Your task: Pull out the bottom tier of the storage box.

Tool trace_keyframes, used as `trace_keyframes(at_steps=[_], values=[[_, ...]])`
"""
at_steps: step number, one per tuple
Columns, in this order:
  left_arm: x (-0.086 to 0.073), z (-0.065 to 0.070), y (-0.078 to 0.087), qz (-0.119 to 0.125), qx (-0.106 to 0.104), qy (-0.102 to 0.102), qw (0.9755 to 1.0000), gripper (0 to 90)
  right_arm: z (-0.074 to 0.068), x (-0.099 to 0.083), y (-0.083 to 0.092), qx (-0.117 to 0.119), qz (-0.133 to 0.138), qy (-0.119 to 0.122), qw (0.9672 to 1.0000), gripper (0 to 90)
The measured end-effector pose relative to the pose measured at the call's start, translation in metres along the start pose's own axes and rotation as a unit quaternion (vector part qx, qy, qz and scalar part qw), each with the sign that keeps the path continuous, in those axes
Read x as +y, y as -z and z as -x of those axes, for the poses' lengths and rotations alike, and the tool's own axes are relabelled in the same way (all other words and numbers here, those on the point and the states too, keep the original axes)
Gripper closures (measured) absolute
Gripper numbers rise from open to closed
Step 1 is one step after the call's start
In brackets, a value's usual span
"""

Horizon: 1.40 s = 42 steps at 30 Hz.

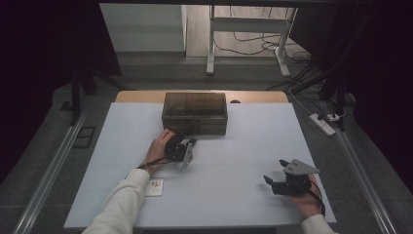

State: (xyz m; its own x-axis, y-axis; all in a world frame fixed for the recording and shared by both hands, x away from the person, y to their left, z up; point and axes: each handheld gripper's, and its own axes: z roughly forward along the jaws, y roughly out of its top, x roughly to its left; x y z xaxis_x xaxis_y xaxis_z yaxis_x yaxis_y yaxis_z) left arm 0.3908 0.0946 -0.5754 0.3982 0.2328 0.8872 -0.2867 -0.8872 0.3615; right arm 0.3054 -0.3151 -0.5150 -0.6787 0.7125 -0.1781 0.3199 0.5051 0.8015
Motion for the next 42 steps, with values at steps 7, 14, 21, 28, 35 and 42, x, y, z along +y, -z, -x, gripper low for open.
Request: trace_keyframes(at_steps=[7, 14, 21, 28, 35, 42], values=[[0.0002, 0.0002, -0.0007, -0.002, -0.001, -0.003, 1.0, 56.5, -0.0001, -0.0001, 0.0, 0.0, -0.001, -0.001, 1.0, 15.2], [-0.0003, 0.0005, -0.0024, -0.002, 0.001, -0.009, 1.0, 58.2, -0.0001, -0.0002, -0.0001, -0.001, 0.0, -0.001, 1.0, 15.2], [-0.0006, 0.0009, -0.0032, -0.004, 0.004, -0.012, 0.9999, 59.5, 0.0001, -0.0004, 0.0003, 0.0, 0.0, -0.001, 1.0, 15.3], [-0.0008, 0.0009, -0.0033, -0.003, 0.004, -0.012, 0.9999, 60.0, 0.0, -0.0004, 0.0006, 0.0, 0.001, -0.001, 1.0, 15.2], [-0.0014, 0.0008, -0.0035, -0.004, 0.005, -0.011, 0.9999, 61.1, 0.0, -0.0004, 0.0004, 0.0, 0.002, -0.001, 1.0, 15.3], [-0.0026, 0.0004, -0.0039, -0.006, 0.007, -0.013, 0.9999, 61.9, 0.0, -0.0004, 0.0003, -0.001, 0.002, -0.001, 1.0, 15.2]])
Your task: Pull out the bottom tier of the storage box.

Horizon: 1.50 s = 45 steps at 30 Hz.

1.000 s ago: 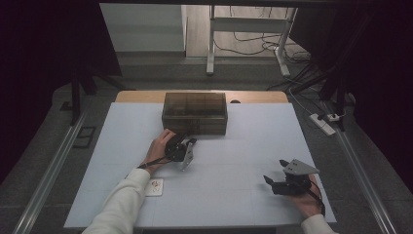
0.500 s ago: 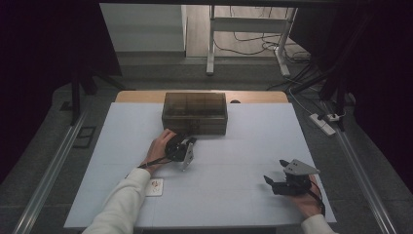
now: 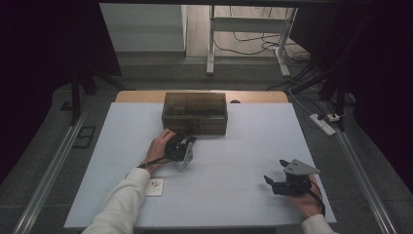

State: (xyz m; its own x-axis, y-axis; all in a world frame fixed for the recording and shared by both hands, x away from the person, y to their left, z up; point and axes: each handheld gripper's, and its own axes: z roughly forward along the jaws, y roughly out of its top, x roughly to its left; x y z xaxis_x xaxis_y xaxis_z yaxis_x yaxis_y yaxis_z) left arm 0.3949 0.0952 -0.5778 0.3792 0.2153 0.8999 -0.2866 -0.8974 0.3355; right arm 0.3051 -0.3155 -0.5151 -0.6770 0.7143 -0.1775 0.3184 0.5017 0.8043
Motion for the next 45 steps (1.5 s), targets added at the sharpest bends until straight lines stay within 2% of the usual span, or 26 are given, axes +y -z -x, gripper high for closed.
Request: trace_keyframes(at_steps=[22, 45], values=[[-0.0009, 0.0011, -0.0037, -0.006, 0.009, -0.015, 0.9998, 66.9, 0.0002, -0.0003, 0.0001, -0.002, 0.0, -0.002, 1.0, 15.2], [-0.0006, 0.0026, -0.0049, -0.008, 0.01, -0.022, 0.9997, 69.9, 0.0, -0.0001, -0.0002, -0.002, 0.0, -0.001, 1.0, 15.3]])
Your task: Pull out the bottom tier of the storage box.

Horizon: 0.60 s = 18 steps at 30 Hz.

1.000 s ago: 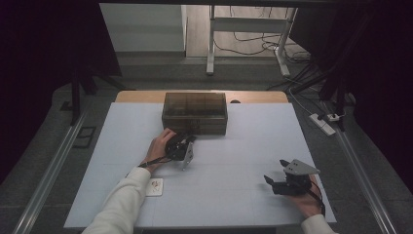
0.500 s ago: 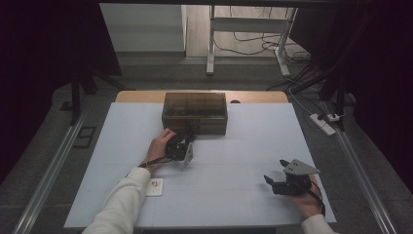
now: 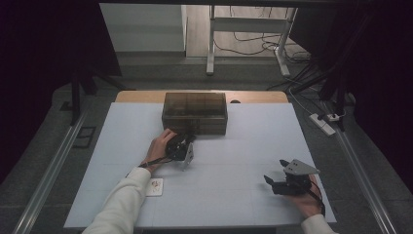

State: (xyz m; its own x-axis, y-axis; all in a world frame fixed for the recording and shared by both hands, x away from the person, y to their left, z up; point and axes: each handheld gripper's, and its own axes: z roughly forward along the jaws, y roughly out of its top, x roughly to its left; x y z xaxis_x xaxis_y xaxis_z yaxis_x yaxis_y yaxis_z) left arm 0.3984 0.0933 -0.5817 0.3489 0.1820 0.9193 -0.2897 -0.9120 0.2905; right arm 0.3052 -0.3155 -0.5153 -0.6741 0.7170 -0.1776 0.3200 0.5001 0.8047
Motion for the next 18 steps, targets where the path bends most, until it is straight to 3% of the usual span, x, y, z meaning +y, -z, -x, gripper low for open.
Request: trace_keyframes(at_steps=[5, 18], values=[[0.0011, 0.001, -0.0015, -0.001, 0.002, -0.01, 1.0, 71.2, 0.0, -0.0001, 0.0002, -0.001, 0.0, 0.0, 1.0, 15.3], [0.0004, 0.0015, -0.002, -0.004, 0.0, -0.01, 0.9999, 74.6, 0.0003, -0.0001, 0.0004, -0.001, 0.0, 0.0, 1.0, 15.3]])
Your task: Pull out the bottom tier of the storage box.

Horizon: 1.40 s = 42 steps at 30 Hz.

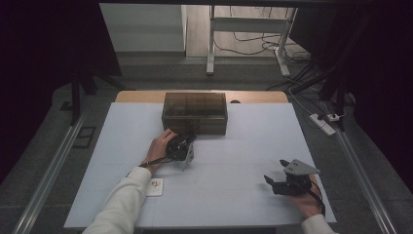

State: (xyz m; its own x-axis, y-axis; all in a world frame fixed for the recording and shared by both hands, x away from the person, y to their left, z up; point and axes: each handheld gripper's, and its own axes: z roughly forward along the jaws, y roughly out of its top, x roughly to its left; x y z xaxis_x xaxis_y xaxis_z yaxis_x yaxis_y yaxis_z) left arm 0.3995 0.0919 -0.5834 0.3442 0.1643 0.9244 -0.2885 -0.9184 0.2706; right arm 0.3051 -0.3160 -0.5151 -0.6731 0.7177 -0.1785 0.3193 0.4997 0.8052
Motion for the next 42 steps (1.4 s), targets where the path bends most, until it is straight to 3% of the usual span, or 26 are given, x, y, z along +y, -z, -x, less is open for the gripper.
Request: trace_keyframes(at_steps=[42], values=[[-0.0002, 0.002, -0.0003, -0.002, 0.003, -0.015, 0.9999, 78.5, 0.0002, 0.0001, -0.0006, 0.0, -0.002, 0.0, 1.0, 15.3]])
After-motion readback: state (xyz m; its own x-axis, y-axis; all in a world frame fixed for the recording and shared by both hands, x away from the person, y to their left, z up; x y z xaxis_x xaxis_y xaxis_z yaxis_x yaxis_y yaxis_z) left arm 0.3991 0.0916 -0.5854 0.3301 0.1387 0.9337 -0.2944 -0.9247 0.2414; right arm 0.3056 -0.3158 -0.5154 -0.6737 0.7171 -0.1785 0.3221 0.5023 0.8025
